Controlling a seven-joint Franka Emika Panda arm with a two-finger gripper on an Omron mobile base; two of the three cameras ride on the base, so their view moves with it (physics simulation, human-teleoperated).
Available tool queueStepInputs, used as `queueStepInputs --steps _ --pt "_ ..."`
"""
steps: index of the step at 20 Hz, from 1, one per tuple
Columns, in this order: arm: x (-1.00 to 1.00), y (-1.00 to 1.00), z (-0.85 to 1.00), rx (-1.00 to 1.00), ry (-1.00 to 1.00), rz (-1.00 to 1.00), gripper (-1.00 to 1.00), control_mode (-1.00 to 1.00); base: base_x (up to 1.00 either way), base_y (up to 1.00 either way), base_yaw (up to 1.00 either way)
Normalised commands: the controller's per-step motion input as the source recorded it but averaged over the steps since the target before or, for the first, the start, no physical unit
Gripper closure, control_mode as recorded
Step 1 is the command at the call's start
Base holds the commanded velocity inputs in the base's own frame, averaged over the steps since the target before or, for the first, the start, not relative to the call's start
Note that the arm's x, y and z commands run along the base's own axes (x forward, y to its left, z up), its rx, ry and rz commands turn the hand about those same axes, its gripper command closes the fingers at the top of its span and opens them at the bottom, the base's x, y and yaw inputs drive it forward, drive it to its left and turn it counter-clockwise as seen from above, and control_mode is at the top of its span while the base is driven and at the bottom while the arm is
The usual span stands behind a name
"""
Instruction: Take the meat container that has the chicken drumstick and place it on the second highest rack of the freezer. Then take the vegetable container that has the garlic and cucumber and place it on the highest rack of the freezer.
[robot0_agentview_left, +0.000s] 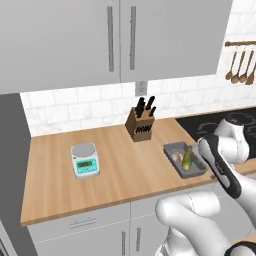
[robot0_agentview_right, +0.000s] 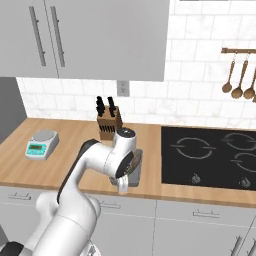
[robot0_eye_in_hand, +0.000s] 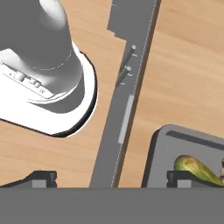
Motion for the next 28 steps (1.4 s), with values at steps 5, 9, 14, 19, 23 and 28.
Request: queueStepInputs --steps 5,9,14,19,23,28 --pt "0.37 -0.25 -0.64 0.0 0.0 0.0 -1.0 -1.0 0.0 0.0 0.0" --pt "0.45 -0.33 -0.4 0.0 0.01 0.0 -1.0 -1.0 0.0 0.0 0.0" --pt "0.62 -0.11 -0.12 0.0 0.03 0.0 -1.0 -1.0 0.0 0.0 0.0" --pt "0.66 -0.01 0.0 0.0 0.07 0.0 -1.0 -1.0 0.0 0.0 0.0" --pt "0.33 -0.01 -0.14 0.0 0.08 0.0 -1.0 -1.0 0.0 0.0 0.0" --pt "0.01 0.0 -0.33 0.0 0.03 0.0 -1.0 -1.0 0.0 0.0 0.0"
